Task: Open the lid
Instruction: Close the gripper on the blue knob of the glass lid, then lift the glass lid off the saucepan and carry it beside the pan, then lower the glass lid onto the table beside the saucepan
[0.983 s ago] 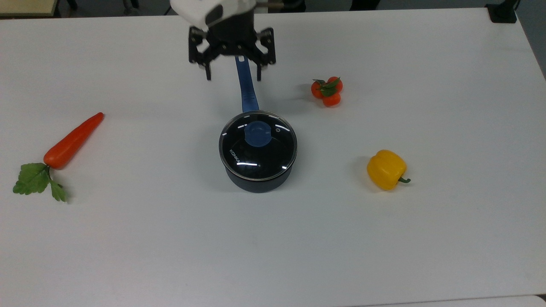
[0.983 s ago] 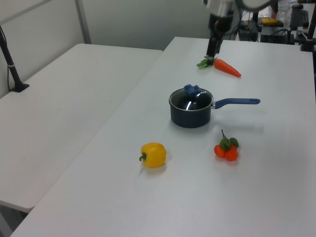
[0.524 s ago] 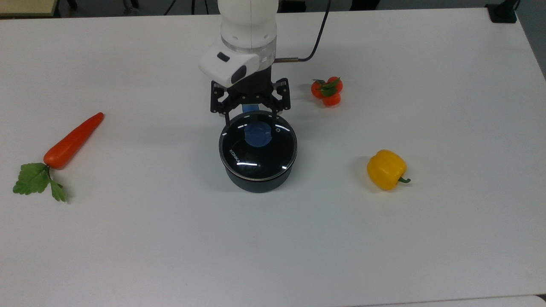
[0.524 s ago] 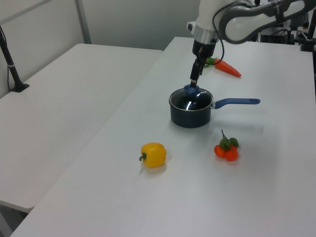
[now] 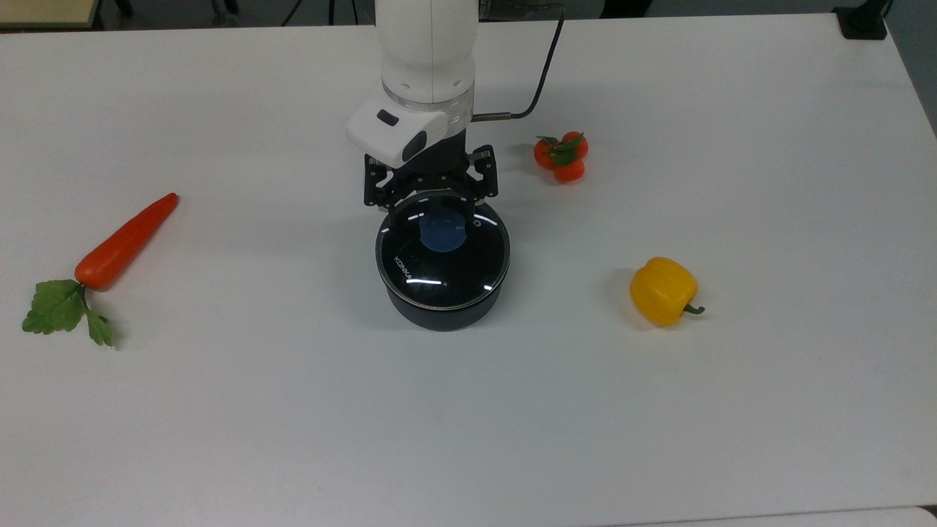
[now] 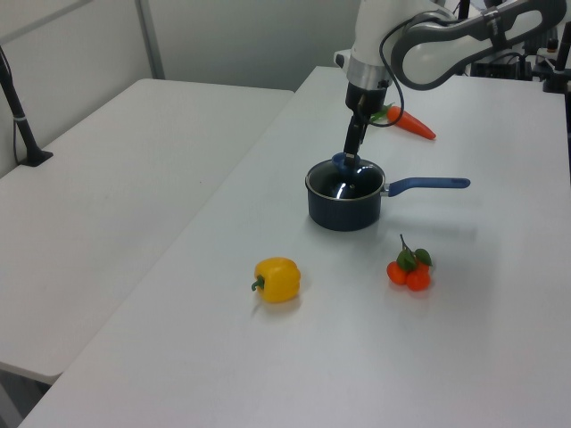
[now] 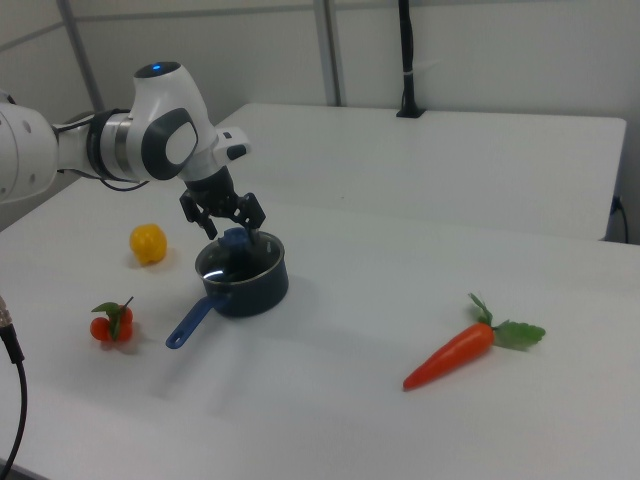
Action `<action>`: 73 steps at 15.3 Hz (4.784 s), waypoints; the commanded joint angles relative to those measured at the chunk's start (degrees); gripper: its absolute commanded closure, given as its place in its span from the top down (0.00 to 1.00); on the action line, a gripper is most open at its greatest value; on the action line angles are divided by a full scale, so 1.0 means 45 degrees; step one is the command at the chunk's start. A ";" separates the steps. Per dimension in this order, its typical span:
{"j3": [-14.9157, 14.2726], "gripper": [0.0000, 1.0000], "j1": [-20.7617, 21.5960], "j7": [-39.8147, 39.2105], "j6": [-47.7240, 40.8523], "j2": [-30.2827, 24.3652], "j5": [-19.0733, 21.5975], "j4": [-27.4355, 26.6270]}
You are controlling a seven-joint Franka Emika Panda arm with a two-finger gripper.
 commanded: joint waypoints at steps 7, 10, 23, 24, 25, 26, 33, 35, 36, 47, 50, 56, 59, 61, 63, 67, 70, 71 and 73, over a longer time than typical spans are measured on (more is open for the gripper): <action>-0.0049 0.89 0.0076 0.0115 0.0513 0.0188 0.0428 -0.0024; -0.0049 0.85 0.0076 0.0134 0.0571 0.0188 0.0428 -0.0024; -0.0049 0.77 0.0192 0.0115 0.0884 0.0207 0.0448 -0.0062; -0.0049 0.77 0.0193 0.0115 0.0884 0.0227 0.0428 -0.0063; -0.0049 0.77 0.0193 0.0115 0.0884 0.0227 0.0428 -0.0063; -0.0049 0.77 0.0193 0.0115 0.0884 0.0227 0.0447 -0.0063; -0.0049 0.59 0.0232 0.0095 0.0884 0.0227 0.0428 -0.0043; -0.0049 0.44 0.0232 0.0134 0.0787 0.0188 0.0428 -0.0043; -0.0049 0.38 0.0232 0.0134 0.0747 0.0149 0.0447 -0.0043; -0.0206 0.37 -0.0430 0.0252 -0.1712 -0.1783 0.0545 -0.0004; -0.0206 0.37 -0.1464 -0.0021 -0.1772 -0.2156 0.0545 -0.0160; -0.0225 0.37 -0.3359 -0.1817 -0.1014 -0.2605 0.0545 -0.1778; -0.0225 0.37 -0.3655 -0.1897 0.0779 -0.2586 0.0506 -0.3358; -0.0225 0.37 -0.3674 -0.1897 0.1778 -0.2527 0.0467 -0.4044; -0.0225 0.37 -0.3752 -0.1897 0.1977 -0.2294 0.0467 -0.4086; -0.0225 0.38 -0.3733 -0.1897 0.2524 -0.1649 0.0467 -0.4086; -0.0225 0.39 -0.3772 -0.1897 0.2524 -0.1297 0.0370 -0.4106; -0.0225 0.39 -0.3811 -0.1897 0.2524 -0.1296 0.0350 -0.4144; -0.0225 0.41 -0.3811 -0.1897 0.2447 -0.1296 0.0350 -0.4320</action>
